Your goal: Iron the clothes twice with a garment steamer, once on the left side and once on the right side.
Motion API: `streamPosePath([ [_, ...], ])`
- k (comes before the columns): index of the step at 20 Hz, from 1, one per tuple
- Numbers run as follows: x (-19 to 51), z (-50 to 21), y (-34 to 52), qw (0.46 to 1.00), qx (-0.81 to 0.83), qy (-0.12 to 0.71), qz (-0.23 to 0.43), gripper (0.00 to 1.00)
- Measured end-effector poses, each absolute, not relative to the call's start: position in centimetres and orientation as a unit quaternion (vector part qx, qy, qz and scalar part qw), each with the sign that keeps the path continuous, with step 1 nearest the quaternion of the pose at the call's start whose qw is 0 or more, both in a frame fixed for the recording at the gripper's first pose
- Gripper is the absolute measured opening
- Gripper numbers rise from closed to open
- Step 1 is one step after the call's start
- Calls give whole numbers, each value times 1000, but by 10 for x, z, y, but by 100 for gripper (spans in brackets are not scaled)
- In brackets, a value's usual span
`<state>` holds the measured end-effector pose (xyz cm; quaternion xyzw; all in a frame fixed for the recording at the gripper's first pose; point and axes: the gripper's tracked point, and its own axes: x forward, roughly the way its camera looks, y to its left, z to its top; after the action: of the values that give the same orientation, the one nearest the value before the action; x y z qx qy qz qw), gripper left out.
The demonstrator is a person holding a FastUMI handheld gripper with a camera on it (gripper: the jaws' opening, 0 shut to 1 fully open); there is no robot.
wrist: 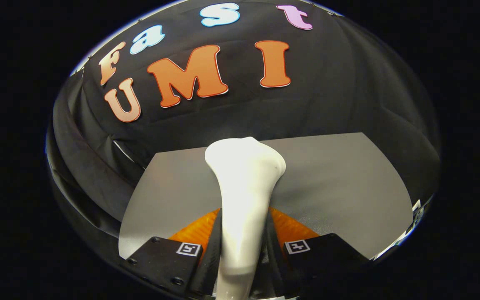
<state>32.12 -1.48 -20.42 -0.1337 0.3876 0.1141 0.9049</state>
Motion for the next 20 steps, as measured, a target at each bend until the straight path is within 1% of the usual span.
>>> streamPosePath([
  [1, 322, -205, -15, 904, -133, 389, 116, 59],
  [6, 318, -205, -9, 904, -127, 390, 122, 50],
  [9, 313, -197, -4, 906, -138, 380, 122, 50],
  [16, 296, -153, 2, 923, -130, 340, 122, 50],
  [20, 280, -131, 3, 934, -130, 316, 107, 50],
])
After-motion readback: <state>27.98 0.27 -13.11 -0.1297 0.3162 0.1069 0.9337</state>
